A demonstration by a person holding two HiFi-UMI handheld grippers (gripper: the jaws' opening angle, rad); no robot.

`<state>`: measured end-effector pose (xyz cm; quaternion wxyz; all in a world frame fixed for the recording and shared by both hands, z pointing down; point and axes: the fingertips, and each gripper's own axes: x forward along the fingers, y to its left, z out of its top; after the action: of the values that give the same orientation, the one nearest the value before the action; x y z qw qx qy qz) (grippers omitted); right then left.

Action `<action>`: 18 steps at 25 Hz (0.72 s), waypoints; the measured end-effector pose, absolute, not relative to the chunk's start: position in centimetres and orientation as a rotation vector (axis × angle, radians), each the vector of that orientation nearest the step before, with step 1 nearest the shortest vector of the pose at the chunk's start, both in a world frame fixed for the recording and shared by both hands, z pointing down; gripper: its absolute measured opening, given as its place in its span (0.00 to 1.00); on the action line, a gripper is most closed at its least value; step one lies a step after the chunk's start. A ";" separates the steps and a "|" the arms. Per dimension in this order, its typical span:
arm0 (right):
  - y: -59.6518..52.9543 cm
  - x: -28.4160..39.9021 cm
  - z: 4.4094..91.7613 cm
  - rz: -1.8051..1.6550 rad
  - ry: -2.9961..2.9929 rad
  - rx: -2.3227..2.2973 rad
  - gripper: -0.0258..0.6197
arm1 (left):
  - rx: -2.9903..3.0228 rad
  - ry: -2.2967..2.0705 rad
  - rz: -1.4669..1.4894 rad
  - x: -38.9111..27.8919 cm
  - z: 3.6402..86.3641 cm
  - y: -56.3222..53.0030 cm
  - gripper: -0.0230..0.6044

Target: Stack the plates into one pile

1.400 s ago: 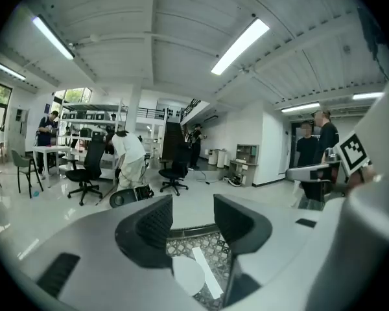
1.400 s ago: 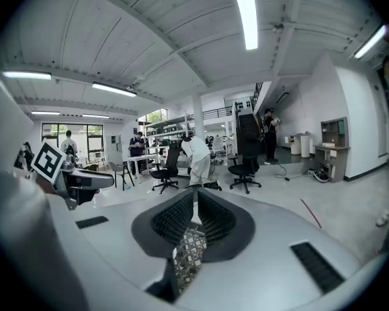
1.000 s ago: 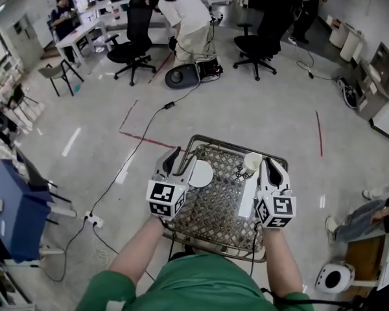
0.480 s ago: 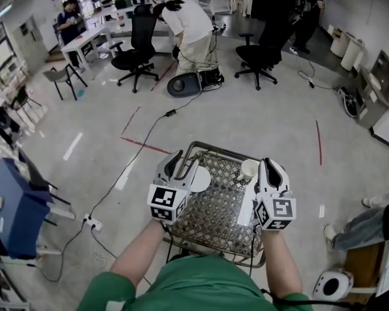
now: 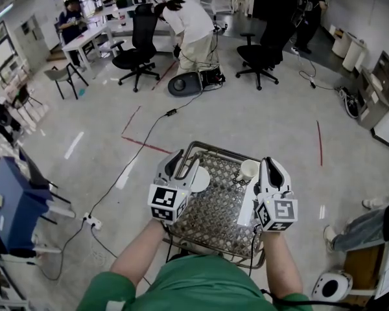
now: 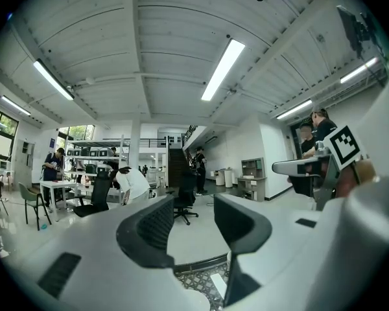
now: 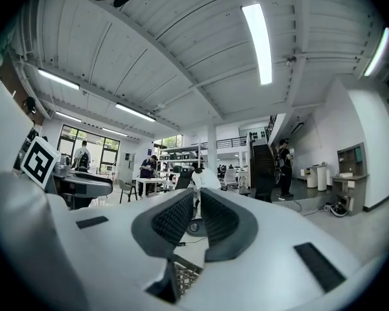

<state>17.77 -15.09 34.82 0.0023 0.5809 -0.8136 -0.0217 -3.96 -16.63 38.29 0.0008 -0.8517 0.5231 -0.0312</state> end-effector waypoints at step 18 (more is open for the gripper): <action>-15.5 15.5 34.9 -0.079 -2.573 1.791 0.10 | -2.686 1.620 -0.125 -5.3 39.0 -17.6 0.35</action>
<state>15.51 -15.53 34.94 0.0026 0.5711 -0.8205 -0.0253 -5.34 -17.64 38.99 0.0010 -0.8556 0.5161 -0.0397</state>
